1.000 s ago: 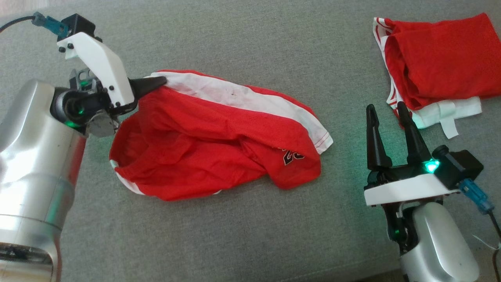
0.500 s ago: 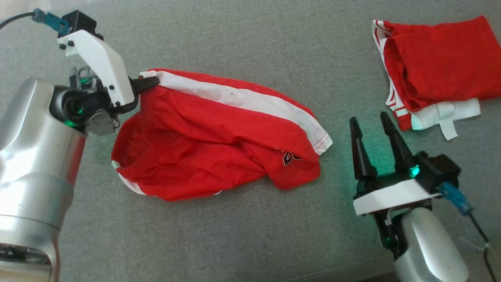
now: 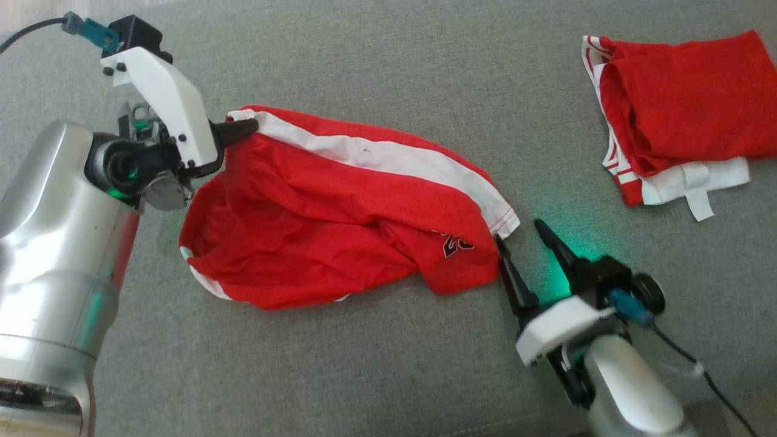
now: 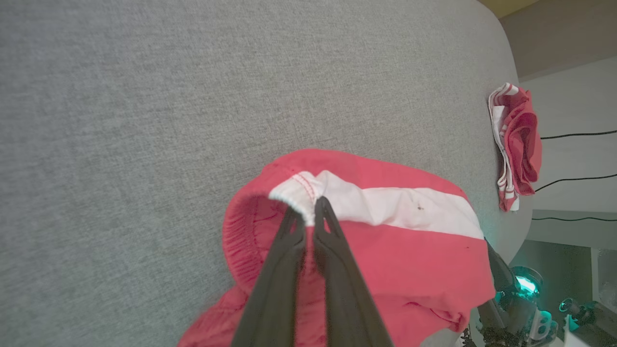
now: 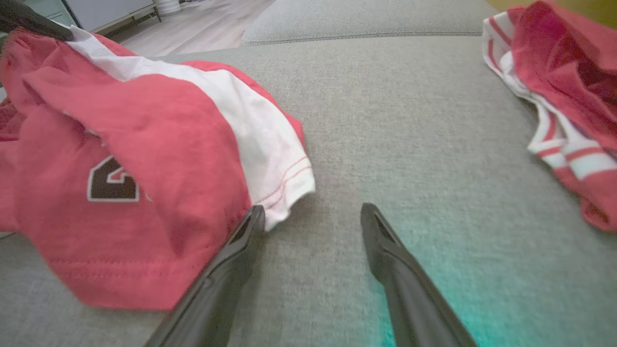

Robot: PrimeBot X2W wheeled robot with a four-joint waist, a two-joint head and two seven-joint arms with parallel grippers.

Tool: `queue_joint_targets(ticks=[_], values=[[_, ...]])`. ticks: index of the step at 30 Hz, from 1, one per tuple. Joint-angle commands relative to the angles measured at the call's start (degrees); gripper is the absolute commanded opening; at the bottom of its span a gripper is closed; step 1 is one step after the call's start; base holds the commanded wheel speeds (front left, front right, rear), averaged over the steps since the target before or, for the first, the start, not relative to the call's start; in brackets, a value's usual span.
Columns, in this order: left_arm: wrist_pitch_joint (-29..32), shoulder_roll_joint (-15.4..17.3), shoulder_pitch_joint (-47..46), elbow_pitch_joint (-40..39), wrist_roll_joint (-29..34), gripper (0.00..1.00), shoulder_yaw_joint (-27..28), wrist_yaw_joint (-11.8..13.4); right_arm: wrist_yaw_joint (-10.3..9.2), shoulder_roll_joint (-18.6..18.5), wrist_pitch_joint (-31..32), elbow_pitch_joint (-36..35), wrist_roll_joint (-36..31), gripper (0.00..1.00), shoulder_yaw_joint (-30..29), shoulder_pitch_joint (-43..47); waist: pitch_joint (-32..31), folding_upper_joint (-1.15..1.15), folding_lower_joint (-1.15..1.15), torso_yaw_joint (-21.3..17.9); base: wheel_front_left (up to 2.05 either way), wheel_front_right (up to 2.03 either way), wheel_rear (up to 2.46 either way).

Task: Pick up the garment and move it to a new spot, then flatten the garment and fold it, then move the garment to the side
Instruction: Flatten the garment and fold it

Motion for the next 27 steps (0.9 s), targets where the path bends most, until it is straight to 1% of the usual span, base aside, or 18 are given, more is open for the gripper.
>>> queue_joint_targets(ticks=[1, 6, 12, 19, 20, 21, 22, 24, 25, 27], values=[[-0.09, 2.64, -1.58, -2.2, -0.22, 0.0, 1.77, -0.19, 0.39, -0.23, -0.63, -0.83, -0.23, 1.0, 1.55, -2.31, 0.11, 0.0, 0.0, 0.09, 0.0, 0.0, 0.0], [0.08, 2.7, -1.61, -2.61, -0.4, 0.0, 1.37, -0.24, 0.39, -0.42, -0.63, 1.76, 0.31, 1.0, 2.68, -5.21, 0.45, 0.0, 0.0, 0.43, 0.0, 0.0, 0.0], [0.05, 2.78, -1.58, -2.74, -0.69, 0.0, 1.17, -0.28, 0.39, -0.6, -0.63, 4.17, 1.23, 1.0, 3.85, -6.69, 0.5, 0.0, 0.0, 0.59, 0.0, 0.0, 0.0], [0.07, 3.07, -1.28, -2.75, -0.9, 0.0, 1.01, -0.3, 0.39, -1.08, -0.63, 5.12, 2.15, 1.0, 5.28, -7.46, 0.18, 0.0, 0.0, 0.31, 0.0, 0.0, 0.0], [0.07, 3.08, -1.27, -2.75, -0.94, 0.0, 0.99, -0.3, 0.39, -1.15, -0.63, 5.12, 2.29, 0.98, 5.54, -7.48, 0.13, 0.0, 0.0, 0.28, 0.0, 0.0, 0.0], [0.07, 3.09, -1.28, -2.75, -0.98, 0.0, 0.97, -0.3, 0.39, -1.22, -0.63, 5.1, 2.43, 0.87, 5.76, -7.51, 0.1, 0.0, 0.0, 0.25, 0.0, 0.0, 0.0], [0.08, 3.1, -1.29, -2.76, -1.02, 0.0, 0.95, -0.31, 0.39, -1.3, -0.63, 5.07, 2.56, 0.66, 6.04, -7.56, 0.08, 0.0, 0.0, 0.23, 0.0, 0.0, 0.0], [0.09, 3.1, -1.31, -2.72, -1.09, 0.0, 0.88, -0.31, 0.39, -1.52, -0.63, 5.09, 2.75, 0.06, 6.57, -7.67, 0.0, 0.0, 0.0, 0.23, 0.0, 0.0, 0.0], [0.09, 3.1, -1.31, -2.67, -1.12, 0.0, 0.85, -0.31, 0.39, -1.63, -0.63, 5.06, 2.77, 0.0, 6.8, -7.73, -0.04, 0.0, 0.0, 0.22, 0.0, 0.0, 0.0], [0.05, 3.14, -1.26, -2.57, -1.14, 0.0, 0.79, -0.32, 0.39, -1.78, -0.63, 5.0, 2.78, 0.0, 7.1, -7.77, -0.16, 0.0, 0.0, 0.22, 0.0, 0.0, 0.0]])
